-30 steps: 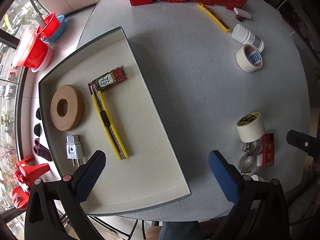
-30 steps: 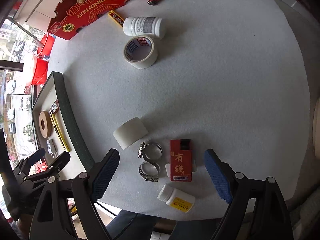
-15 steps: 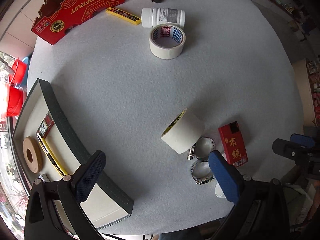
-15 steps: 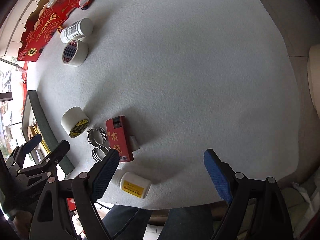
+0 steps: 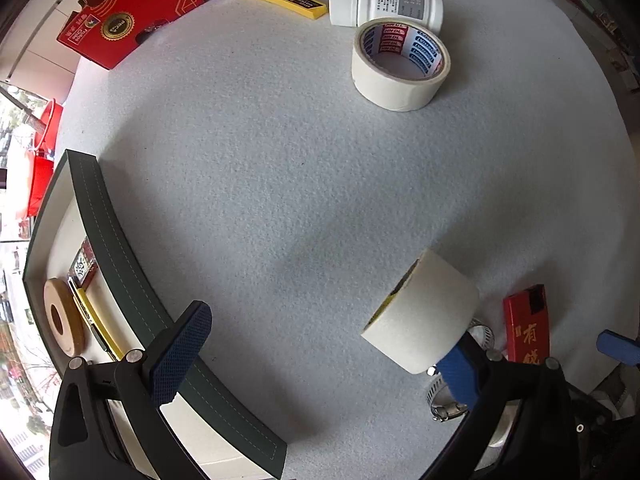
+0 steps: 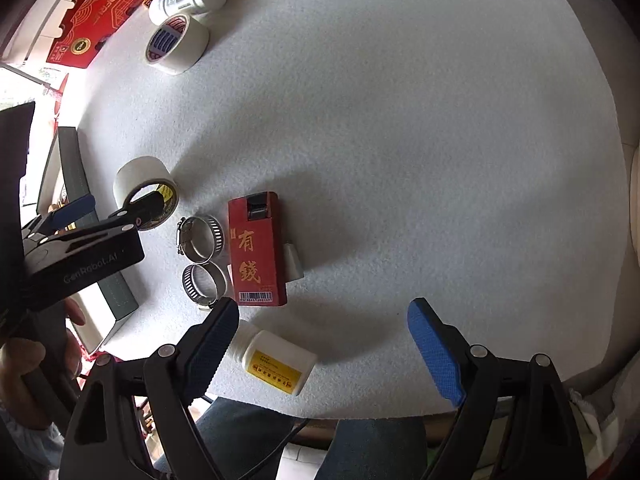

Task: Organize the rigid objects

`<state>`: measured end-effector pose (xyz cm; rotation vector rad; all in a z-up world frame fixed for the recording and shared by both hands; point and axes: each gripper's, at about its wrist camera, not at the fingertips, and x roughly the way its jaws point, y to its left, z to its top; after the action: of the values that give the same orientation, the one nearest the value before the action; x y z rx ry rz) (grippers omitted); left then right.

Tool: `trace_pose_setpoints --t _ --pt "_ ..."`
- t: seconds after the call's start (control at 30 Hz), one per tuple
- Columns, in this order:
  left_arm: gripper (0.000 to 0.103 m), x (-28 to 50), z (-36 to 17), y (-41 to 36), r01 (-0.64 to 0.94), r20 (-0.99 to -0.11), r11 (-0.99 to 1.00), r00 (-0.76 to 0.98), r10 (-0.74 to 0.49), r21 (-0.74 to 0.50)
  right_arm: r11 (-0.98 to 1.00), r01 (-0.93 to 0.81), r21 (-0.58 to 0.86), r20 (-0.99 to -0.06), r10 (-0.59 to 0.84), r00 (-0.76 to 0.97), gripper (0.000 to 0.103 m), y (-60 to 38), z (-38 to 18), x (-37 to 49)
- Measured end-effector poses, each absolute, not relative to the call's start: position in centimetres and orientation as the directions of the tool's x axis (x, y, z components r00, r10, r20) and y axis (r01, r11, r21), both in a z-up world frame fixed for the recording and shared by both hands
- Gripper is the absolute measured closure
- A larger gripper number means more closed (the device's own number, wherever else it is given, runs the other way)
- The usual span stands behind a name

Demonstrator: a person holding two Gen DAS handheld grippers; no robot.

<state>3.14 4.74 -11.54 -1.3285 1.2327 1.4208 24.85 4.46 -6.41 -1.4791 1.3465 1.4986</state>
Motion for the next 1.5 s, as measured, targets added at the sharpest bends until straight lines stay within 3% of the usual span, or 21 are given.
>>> trace_pose_setpoints --t 0.23,0.5,0.67,0.97,1.1,1.23,1.5 --pt "0.0 1.6 -11.7 6.5 -0.973 -0.995 -0.208 -0.094 -0.043 0.1 -0.311 -0.929 0.2 -0.969 -0.202 -0.141 0.016 4.6 -8.4 21.8" --pt "0.0 -1.4 -11.8 6.5 -0.948 -0.991 -0.29 -0.123 -0.05 0.132 -0.34 -0.94 -0.025 -0.997 -0.058 0.047 0.016 6.7 -8.6 24.6" --pt "0.0 -4.0 -9.8 6.1 -0.932 -0.996 -0.353 -0.091 0.015 0.08 -0.247 -0.967 0.057 -0.997 -0.06 -0.043 0.016 8.2 -7.6 28.2" --pt "0.0 -0.6 -9.5 6.6 -0.965 -0.997 -0.257 -0.071 0.038 0.059 -0.186 -0.972 0.141 -0.986 -0.111 -0.121 0.016 9.5 -8.5 27.8" --pt "0.0 -0.2 -10.1 7.9 -0.966 -0.997 -0.25 -0.072 0.021 0.064 -0.208 -0.973 0.096 -0.992 -0.104 -0.075 0.015 9.3 -9.2 26.7" --pt "0.0 0.4 -7.8 7.5 -0.956 -0.992 -0.285 -0.096 0.078 0.071 -0.219 -0.972 0.083 -0.993 -0.103 -0.061 0.015 9.1 -9.3 25.9" --pt "0.0 -1.8 -7.8 5.7 -0.952 -0.993 -0.294 -0.108 0.048 0.09 -0.259 -0.964 0.063 -0.994 -0.103 -0.037 0.007 8.4 -9.8 24.5"
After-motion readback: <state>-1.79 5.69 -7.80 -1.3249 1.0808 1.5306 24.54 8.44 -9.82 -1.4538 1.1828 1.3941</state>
